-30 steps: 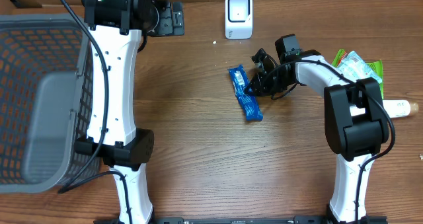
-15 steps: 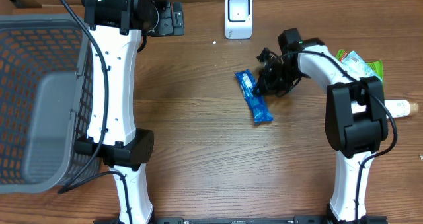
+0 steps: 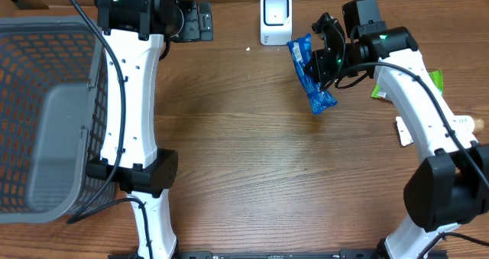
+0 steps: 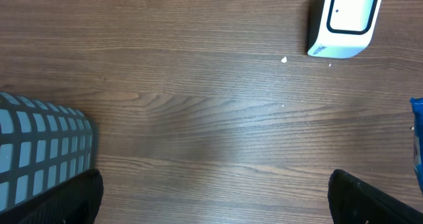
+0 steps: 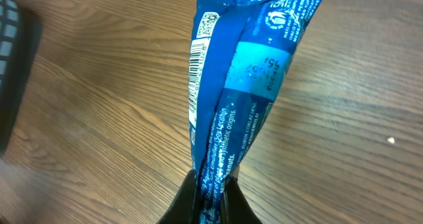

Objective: Scan the item barcode
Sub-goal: 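Lift the blue bar toward the scanner with the right gripper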

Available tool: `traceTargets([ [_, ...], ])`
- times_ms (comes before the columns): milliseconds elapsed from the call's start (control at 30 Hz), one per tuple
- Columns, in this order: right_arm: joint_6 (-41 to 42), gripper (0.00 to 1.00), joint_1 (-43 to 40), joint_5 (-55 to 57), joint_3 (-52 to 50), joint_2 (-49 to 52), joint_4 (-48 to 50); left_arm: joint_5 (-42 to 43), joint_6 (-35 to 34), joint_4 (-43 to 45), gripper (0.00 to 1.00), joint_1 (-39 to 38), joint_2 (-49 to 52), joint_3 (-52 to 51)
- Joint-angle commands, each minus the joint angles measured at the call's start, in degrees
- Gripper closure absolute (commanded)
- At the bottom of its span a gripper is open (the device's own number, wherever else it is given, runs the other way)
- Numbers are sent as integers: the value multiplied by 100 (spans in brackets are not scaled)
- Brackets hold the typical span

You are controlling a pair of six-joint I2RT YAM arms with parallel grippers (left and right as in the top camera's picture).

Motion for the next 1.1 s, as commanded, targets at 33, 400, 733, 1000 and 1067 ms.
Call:
traceTargets([
  [33, 39, 96, 70, -68, 105, -125, 223, -72, 2, -7, 0, 57, 39, 39],
  [400, 162, 96, 72, -66, 105, -846, 828, -70, 2, -7, 0, 57, 39, 39],
  [733, 168, 96, 284, 278, 103, -914, 1182, -72, 2, -7, 1, 57, 39, 39],
  [1000, 673, 96, 831, 2459, 92, -839, 1790, -72, 2, -7, 0, 57, 39, 39],
  [1067, 566, 96, 973, 3084, 92, -765, 1971, -72, 2, -7, 0, 57, 39, 39],
])
